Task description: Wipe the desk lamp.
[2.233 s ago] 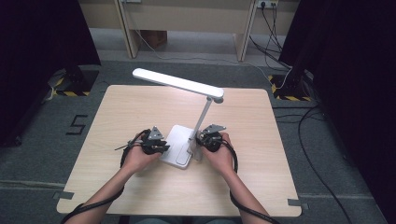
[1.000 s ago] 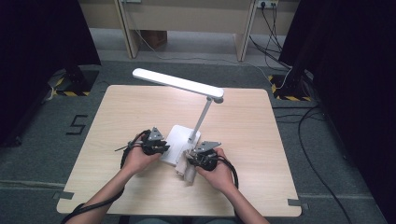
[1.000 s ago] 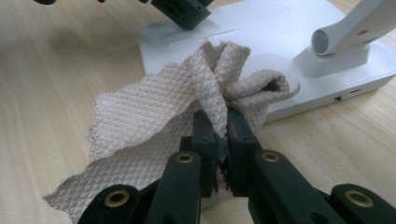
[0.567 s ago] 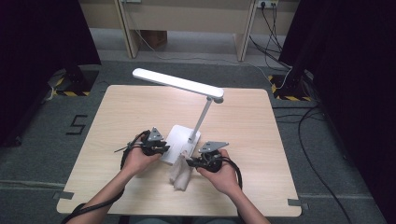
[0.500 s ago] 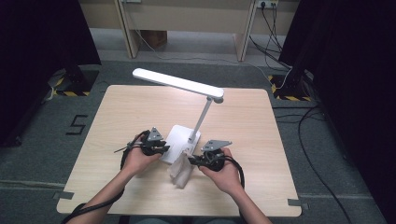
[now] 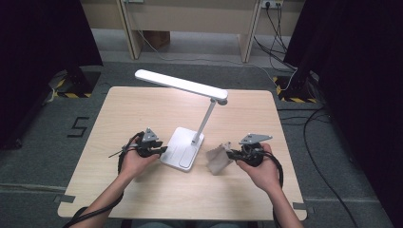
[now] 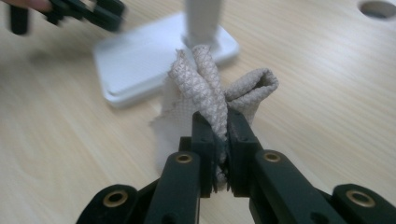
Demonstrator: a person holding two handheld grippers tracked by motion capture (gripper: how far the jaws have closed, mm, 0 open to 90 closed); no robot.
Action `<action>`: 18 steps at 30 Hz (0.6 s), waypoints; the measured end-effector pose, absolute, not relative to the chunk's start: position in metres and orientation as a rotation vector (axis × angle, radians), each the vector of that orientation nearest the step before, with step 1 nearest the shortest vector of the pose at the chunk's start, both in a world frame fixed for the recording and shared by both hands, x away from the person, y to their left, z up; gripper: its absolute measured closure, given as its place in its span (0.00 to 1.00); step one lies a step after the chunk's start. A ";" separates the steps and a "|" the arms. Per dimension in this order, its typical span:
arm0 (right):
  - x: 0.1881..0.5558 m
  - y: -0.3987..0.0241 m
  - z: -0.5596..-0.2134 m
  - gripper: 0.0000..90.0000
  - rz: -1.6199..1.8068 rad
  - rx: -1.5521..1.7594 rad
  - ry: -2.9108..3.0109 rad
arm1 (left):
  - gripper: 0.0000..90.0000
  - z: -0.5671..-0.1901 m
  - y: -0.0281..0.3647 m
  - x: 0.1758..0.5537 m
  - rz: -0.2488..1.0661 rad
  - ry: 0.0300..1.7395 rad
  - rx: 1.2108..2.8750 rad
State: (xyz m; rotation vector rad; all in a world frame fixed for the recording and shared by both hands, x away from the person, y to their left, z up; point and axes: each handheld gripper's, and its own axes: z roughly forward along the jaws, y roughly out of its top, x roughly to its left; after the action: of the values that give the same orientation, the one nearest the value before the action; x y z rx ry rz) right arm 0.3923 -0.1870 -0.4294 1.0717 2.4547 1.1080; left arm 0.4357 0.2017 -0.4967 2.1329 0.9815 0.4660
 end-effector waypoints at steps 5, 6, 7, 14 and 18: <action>0.407 -0.208 -0.440 0.93 0.985 1.185 2.472 | 0.82 -0.503 0.201 0.439 0.436 1.001 2.180; 0.410 -0.210 -0.443 0.93 0.957 1.200 2.475 | 0.83 -0.503 0.200 0.440 0.440 1.002 2.186; 0.414 -0.211 -0.445 0.93 0.934 1.214 2.469 | 0.83 -0.504 0.200 0.440 0.438 1.004 2.188; 0.441 -0.204 -0.465 0.89 0.695 1.173 2.443 | 0.84 -0.503 0.200 0.438 0.419 0.991 2.214; 0.453 -0.194 -0.471 0.83 0.616 1.125 2.405 | 0.83 -0.503 0.199 0.436 0.409 0.980 2.222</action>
State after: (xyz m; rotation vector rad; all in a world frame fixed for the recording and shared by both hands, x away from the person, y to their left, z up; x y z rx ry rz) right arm 0.4527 -0.1944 -0.4714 1.1248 2.4051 0.6157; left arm 0.4362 0.1987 -0.5027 2.2224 0.9798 0.4089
